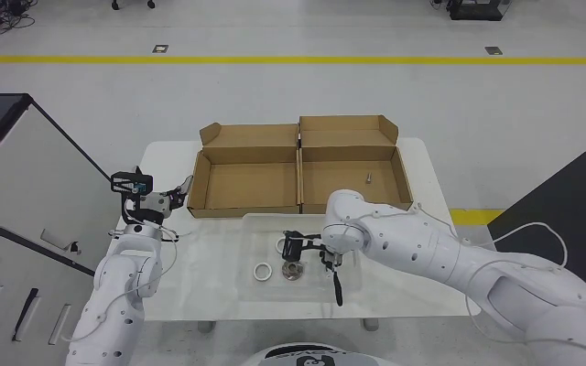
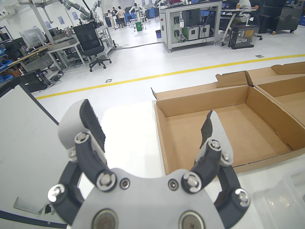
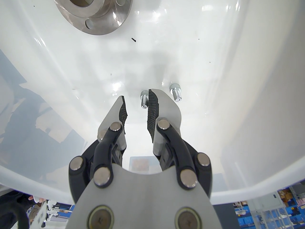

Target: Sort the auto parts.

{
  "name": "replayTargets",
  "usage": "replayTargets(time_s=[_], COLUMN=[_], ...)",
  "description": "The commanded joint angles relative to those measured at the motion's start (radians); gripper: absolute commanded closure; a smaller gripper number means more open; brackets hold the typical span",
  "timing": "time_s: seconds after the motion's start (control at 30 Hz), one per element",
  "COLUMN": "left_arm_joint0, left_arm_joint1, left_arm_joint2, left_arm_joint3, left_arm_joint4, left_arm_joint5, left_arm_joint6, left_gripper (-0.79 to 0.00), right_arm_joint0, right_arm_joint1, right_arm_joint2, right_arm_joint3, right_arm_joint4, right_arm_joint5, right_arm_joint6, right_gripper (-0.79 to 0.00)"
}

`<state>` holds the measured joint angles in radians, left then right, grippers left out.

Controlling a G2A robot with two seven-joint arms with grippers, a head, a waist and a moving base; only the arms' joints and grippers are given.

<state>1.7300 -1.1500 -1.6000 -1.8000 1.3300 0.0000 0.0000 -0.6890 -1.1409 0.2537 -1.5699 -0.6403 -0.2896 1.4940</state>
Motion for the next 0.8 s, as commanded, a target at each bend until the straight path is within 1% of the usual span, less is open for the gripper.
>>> replayTargets(time_s=[0.0, 0.47, 0.77], left_arm_joint0=[0.000, 0.000, 0.000], left_arm_joint1=[0.000, 0.000, 0.000], left_arm_joint2=[0.000, 0.000, 0.000], left_arm_joint3=[0.000, 0.000, 0.000], left_arm_joint4=[0.000, 0.000, 0.000], left_arm_joint5=[0.000, 0.000, 0.000], left_arm_joint6=[0.000, 0.000, 0.000], left_gripper=[-0.785, -0.785, -0.785], right_arm_joint0=[-0.001, -0.010, -0.017], right_arm_joint1=[-0.002, -0.015, -0.024], right_arm_joint2=[0.001, 0.010, 0.013], right_arm_joint3=[0.003, 0.008, 0.024], right_arm_joint4=[0.000, -0.026, -0.040], right_arm_joint5=[-0.002, 0.011, 0.013], right_arm_joint6=[0.002, 0.006, 0.013], right_gripper=[-0.228, -0.243, -0.231])
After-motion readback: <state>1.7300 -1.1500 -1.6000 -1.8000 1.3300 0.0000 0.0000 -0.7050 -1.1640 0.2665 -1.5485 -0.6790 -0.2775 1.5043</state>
